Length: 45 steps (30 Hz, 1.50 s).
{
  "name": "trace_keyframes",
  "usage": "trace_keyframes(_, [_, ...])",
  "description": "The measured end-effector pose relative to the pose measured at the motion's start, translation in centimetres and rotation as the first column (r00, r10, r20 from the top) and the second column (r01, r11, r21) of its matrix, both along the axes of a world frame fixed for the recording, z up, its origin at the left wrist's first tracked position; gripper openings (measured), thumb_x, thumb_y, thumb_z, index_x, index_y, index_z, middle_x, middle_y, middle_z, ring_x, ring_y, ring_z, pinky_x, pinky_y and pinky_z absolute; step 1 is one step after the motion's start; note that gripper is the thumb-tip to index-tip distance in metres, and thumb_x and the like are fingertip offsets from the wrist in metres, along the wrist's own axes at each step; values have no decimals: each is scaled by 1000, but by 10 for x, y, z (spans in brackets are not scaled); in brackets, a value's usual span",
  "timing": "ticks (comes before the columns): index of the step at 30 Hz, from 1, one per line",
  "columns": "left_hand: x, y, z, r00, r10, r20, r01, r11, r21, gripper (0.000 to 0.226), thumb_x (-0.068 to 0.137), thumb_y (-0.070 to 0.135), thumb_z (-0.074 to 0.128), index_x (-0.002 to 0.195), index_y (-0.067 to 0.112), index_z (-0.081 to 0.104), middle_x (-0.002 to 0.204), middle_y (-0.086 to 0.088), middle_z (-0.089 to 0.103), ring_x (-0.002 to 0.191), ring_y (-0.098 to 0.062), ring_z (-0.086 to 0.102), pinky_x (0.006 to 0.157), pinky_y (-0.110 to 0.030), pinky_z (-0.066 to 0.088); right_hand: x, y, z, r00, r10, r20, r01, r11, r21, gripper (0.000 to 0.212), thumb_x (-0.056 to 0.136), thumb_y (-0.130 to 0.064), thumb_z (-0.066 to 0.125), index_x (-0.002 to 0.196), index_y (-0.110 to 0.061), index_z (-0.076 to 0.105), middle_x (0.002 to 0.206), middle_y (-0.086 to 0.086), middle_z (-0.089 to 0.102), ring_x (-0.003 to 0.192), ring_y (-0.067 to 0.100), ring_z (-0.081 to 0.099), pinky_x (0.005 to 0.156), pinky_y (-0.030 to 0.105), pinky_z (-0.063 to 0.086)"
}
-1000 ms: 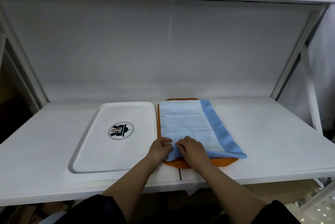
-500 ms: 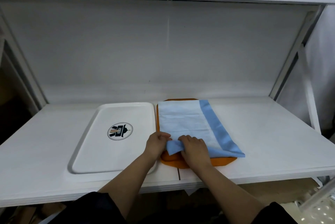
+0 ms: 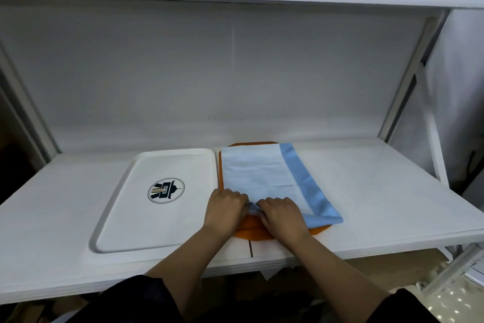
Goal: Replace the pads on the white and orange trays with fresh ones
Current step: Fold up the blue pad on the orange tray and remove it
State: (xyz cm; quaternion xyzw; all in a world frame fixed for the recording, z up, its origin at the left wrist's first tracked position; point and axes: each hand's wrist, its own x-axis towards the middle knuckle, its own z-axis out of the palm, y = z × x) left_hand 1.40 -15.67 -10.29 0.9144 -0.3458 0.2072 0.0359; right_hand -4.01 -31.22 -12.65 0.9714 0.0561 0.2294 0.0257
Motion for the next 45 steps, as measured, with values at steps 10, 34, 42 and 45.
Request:
trace_keyframes(10, [-9, 30, -27, 976, -218, -8, 218, 975, 29, 25, 82, 33, 44, 62, 24, 58, 52, 7, 56, 41, -13, 50, 43, -19, 35, -43, -89, -22, 986, -152, -68, 145, 985, -98, 38, 34, -6, 85, 61, -20, 63, 46, 1, 52, 37, 20, 52, 42, 26, 39])
trace_keyframes(34, [-26, 8, 11, 933, 16, -359, -238, 774, -586, 18, 96, 23, 50, 104, 12, 62, 74, -5, 63, 62, -15, 49, 50, -15, 28, -46, -124, 20, 892, -446, 69, 151, 439, 886, 24, 99, -37, 43, 90, -19, 57, 91, 3, 61, 82, 22, 54, 60, 28, 36])
trace_keyframes(42, [-30, 9, 44, 963, 64, -261, -227, 716, -660, 12, 93, 24, 53, 87, 13, 54, 59, 1, 44, 60, -28, 45, 55, -30, 25, -47, -111, 58, 822, -532, 203, 6, 365, 931, 29, 98, -36, 46, 82, -13, 53, 80, 4, 55, 77, 20, 48, 66, 32, 37])
trace_keyframes(45, [-26, 12, 53, 967, 67, -246, -221, 701, -678, 18, 93, 30, 54, 81, 20, 47, 57, 3, 43, 60, -25, 42, 55, -30, 27, -46, -108, 69, 815, -534, 226, -24, 358, 933, 33, 98, -37, 46, 80, -10, 49, 73, 6, 50, 68, 18, 42, 62, 32, 35])
